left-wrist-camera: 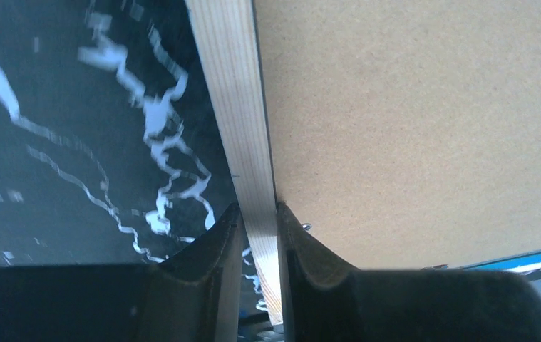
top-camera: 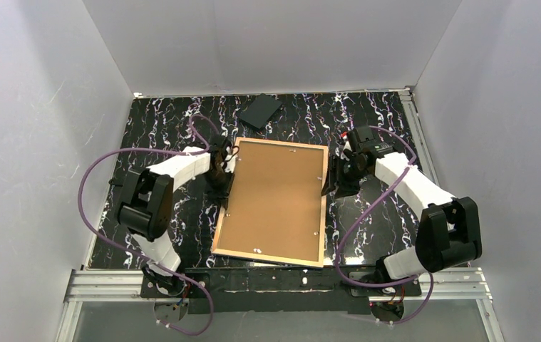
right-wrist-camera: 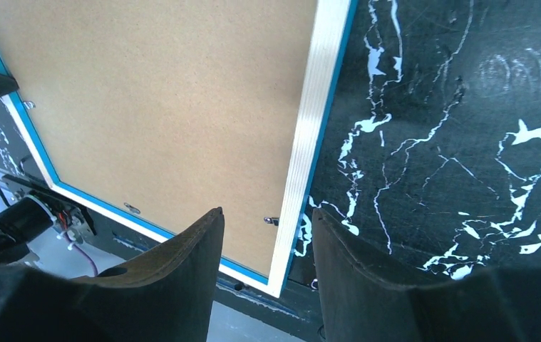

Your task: Put the photo into the frame

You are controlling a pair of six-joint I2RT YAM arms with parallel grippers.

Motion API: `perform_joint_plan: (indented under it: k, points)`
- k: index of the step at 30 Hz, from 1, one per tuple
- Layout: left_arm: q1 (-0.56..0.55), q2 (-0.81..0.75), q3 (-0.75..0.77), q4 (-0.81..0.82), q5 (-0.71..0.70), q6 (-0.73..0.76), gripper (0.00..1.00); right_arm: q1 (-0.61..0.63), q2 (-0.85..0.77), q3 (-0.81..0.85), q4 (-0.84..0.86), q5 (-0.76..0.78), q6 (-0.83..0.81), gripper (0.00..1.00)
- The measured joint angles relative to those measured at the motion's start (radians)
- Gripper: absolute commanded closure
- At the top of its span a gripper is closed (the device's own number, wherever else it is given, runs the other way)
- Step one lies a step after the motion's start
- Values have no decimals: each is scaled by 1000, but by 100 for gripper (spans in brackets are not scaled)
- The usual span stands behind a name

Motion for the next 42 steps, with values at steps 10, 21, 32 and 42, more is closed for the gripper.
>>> perform_joint_plan:
  k: [10,21,32,42]
  points:
    - [-2,255,336,-114,126,328,89,-31,30,65,-49,100,-44,16]
    - [-9,217,355,-174,118,418,2,-60,208,293,-63,243,-148,3]
    - [2,-596,-18,95,-85,106,2,-65,459,524,-121,322,-262,3]
    - [12,-1002,-332,-2,-5,-246,2,-65,594,640,-130,286,-323,7]
